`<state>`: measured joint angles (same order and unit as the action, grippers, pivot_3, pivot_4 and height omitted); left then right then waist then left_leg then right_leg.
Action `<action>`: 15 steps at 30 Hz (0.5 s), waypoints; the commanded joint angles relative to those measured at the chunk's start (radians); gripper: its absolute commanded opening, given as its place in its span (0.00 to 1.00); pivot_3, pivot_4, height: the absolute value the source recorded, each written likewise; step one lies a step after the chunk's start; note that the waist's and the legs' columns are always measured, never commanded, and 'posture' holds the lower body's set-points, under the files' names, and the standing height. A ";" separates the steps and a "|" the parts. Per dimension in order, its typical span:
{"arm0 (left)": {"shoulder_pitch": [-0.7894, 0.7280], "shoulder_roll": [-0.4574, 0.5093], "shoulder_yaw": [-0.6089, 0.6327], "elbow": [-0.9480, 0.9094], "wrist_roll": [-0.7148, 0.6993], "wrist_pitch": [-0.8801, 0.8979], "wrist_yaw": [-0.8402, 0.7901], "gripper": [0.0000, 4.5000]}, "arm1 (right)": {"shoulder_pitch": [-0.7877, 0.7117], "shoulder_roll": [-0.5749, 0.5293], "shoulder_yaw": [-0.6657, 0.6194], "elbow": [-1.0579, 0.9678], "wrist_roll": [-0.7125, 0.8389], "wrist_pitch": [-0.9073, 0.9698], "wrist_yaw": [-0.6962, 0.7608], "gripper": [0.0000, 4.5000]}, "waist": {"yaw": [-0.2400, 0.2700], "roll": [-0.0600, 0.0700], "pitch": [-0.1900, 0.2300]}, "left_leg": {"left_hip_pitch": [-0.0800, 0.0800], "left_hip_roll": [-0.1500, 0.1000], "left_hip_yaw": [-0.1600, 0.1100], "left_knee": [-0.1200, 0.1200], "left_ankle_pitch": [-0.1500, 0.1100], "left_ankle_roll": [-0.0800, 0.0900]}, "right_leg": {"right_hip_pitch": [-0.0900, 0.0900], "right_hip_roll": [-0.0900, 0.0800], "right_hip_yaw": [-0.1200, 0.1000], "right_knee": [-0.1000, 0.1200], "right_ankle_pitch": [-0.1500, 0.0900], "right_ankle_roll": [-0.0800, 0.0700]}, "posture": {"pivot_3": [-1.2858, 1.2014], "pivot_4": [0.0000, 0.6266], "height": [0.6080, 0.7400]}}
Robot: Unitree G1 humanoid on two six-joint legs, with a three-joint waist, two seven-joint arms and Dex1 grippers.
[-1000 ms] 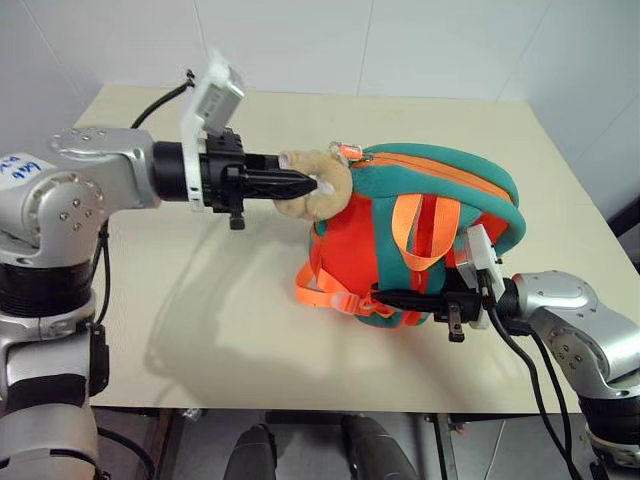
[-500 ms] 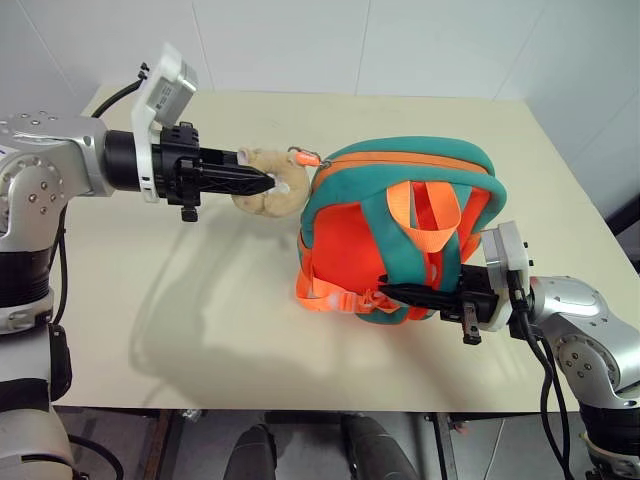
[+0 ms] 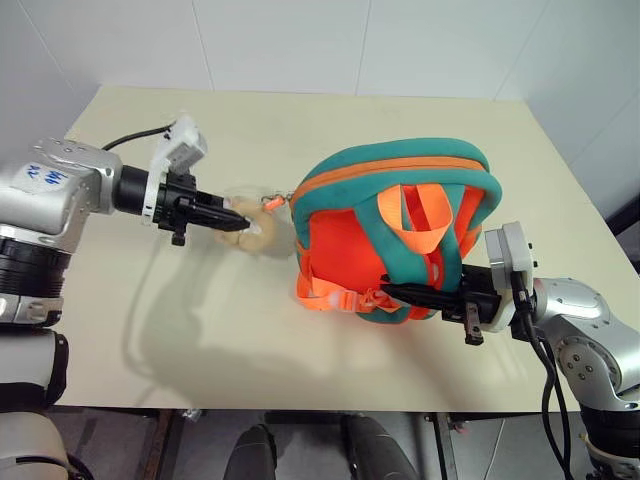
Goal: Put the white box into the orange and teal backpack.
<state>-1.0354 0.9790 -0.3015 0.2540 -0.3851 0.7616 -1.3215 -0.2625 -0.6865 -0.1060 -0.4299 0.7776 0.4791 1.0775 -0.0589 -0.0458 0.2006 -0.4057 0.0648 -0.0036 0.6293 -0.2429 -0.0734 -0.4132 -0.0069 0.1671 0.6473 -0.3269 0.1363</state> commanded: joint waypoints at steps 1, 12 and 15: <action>-0.006 -0.010 -0.036 0.048 0.103 -0.046 -0.005 0.13 | 0.006 -0.008 -0.032 -0.032 0.018 -0.013 -0.001 0.00 | 0.001 0.000 0.000 | 0.000 0.000 0.000 0.000 0.000 0.000 | 0.000 0.000 0.000 0.000 0.000 0.000 | 0.52 0.24 1.00; -0.009 -0.143 -0.147 0.128 0.267 -0.103 -0.022 0.13 | 0.002 -0.017 -0.021 -0.032 0.015 -0.002 0.002 0.00 | 0.000 0.000 0.000 | 0.000 0.000 0.000 0.001 0.000 0.000 | 0.000 0.000 0.000 0.003 0.000 0.000 | 0.52 0.24 1.00; -0.006 -0.169 -0.164 0.155 0.316 -0.130 -0.003 0.13 | 0.000 -0.023 -0.017 -0.033 0.010 0.001 0.003 0.00 | 0.000 0.000 0.000 | 0.000 0.000 0.000 0.002 0.000 0.000 | 0.000 0.000 0.000 0.003 0.000 0.000 | 0.52 0.24 1.00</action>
<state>-1.0426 0.8048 -0.4439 0.3769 -0.1307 0.6462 -1.3420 -0.2575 -0.6942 -0.1055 -0.4305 0.7754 0.4830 1.0772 -0.0584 -0.0458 0.2006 -0.4053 0.0648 -0.0038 0.6310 -0.2429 -0.0733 -0.4132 -0.0067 0.1673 0.6505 -0.3269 0.1364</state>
